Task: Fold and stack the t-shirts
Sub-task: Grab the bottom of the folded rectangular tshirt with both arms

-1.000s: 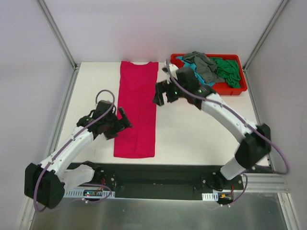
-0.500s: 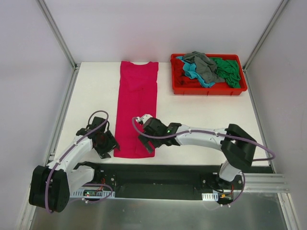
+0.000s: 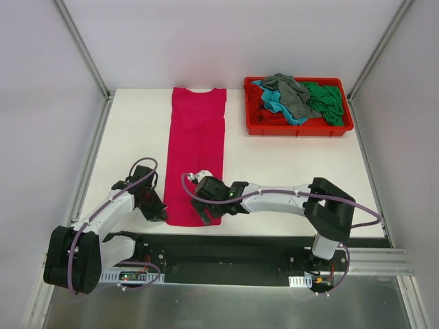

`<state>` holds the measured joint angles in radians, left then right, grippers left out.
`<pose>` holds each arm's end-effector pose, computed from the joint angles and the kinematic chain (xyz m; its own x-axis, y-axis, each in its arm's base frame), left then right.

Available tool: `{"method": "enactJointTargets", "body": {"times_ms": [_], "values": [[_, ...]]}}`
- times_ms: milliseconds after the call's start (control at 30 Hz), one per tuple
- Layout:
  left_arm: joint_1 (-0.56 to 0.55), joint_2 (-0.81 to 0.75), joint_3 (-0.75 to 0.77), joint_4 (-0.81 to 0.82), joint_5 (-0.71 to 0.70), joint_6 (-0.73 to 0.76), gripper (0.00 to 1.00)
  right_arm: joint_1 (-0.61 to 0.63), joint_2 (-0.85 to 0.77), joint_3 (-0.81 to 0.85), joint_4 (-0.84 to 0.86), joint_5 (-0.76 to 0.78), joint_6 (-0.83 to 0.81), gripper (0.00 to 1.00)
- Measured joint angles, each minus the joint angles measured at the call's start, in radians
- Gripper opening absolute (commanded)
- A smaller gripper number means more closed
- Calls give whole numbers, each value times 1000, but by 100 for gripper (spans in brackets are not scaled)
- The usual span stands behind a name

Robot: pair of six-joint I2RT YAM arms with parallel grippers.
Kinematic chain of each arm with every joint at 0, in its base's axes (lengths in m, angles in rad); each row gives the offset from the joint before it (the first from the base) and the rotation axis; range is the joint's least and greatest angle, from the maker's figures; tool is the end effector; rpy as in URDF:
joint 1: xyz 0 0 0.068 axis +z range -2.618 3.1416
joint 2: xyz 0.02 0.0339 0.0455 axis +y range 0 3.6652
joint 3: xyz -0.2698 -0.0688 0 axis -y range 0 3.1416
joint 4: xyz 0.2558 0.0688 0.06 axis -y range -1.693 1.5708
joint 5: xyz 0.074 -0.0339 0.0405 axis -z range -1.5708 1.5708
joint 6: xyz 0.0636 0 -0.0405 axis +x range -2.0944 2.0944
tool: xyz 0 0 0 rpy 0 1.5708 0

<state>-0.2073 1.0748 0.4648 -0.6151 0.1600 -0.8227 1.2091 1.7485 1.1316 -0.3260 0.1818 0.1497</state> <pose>0.1760 -0.0474 0.1247 -0.8140 -0.5683 -0.1206 -0.5007 0.7916 -0.3503 0.1492 0.3619 0.1695 -0.4148 -0.6817 -0.6027 -0.8297 0.5552 -0.0571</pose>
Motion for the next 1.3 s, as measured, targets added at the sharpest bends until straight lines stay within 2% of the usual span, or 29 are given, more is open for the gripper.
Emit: {"method": "enactJointTargets", "body": {"times_ms": [367,800,1100,1300], "values": [[0,-3,-2,13,13,0,0,16,25,-53,-27,18,74,76],[0,-10,-6,14,6,0,0,16,-39,-127,-43,76,139,67],[0,-8,-6,14,7,0,0,16,-80,-185,75,-14,80,67],[0,-8,-5,15,7,0,0,14,-79,-179,113,-13,56,65]]}}
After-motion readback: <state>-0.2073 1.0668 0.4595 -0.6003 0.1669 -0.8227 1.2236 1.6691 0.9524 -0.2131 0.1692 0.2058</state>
